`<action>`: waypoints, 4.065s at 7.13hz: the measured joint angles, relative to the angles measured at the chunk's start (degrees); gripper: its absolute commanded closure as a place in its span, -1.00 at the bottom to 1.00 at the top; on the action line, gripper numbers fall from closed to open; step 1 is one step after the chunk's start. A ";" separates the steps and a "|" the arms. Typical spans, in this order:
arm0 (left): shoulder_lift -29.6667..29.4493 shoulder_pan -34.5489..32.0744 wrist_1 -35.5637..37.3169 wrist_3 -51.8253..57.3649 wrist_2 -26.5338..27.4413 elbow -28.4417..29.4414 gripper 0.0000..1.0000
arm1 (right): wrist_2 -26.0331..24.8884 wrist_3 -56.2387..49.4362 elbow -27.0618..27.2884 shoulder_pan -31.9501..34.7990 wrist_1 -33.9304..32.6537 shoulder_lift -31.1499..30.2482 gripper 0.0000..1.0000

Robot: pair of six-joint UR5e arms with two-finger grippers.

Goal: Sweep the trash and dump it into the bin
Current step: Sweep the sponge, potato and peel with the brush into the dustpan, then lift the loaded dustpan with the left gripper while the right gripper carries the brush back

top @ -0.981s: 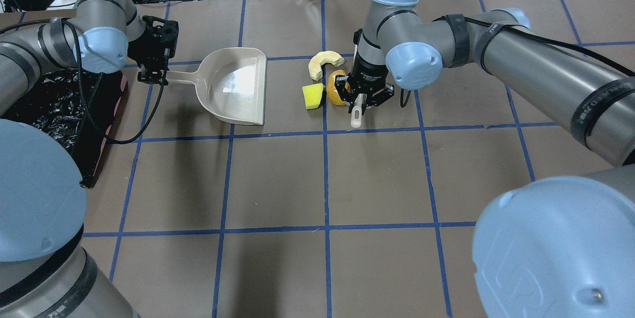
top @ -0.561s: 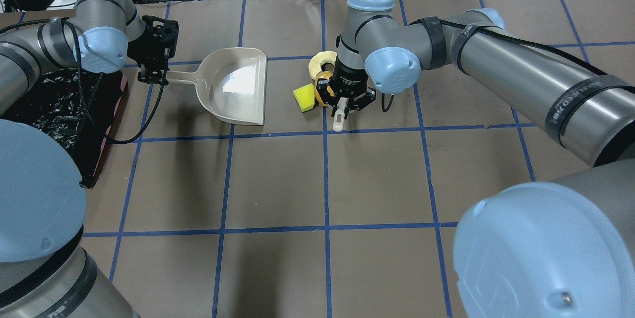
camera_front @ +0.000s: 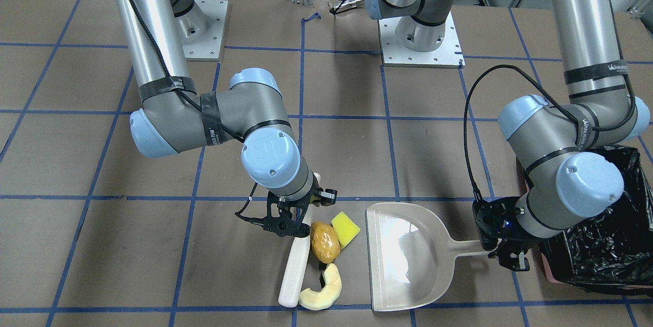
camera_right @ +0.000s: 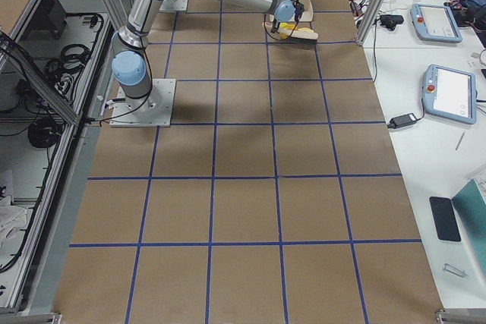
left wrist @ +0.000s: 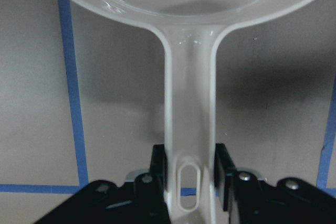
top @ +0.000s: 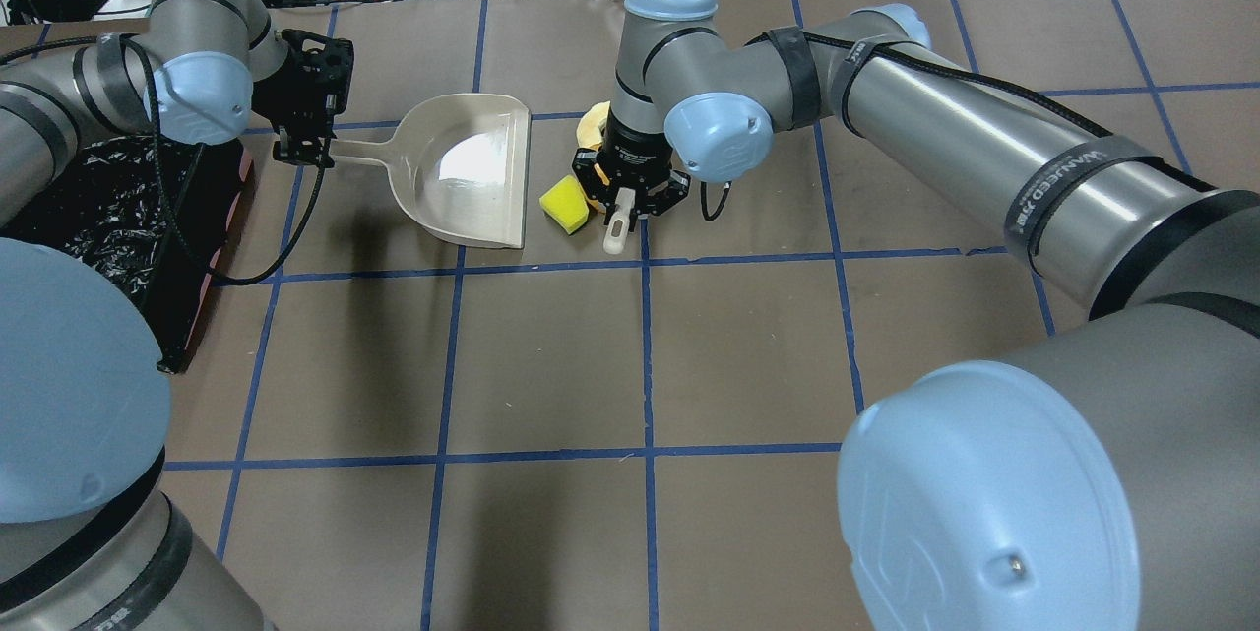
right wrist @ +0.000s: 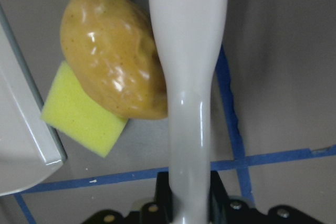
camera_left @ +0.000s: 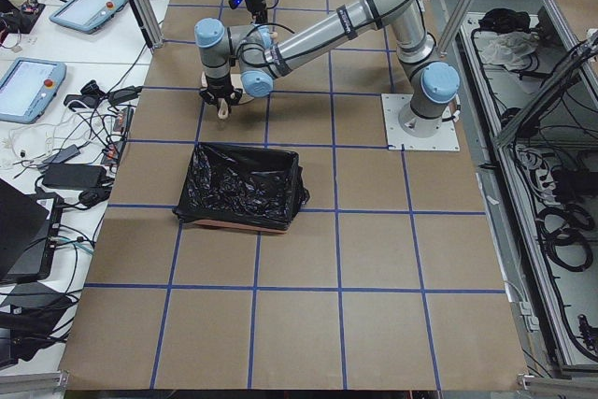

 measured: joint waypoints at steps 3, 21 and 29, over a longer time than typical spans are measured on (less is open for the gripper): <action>0.04 0.00 -0.06 0.00 -0.11 0.00 1.00 | 1.44 5.08 -3.18 3.40 -0.23 2.04 1.00; 0.36 0.62 -0.19 0.15 -0.86 -0.03 1.00 | 0.50 5.62 -10.57 4.92 3.92 1.95 1.00; 7.10 10.07 -10.25 1.46 -5.70 4.19 1.00 | -12.63 -35.83 4.93 -25.48 14.60 -14.71 1.00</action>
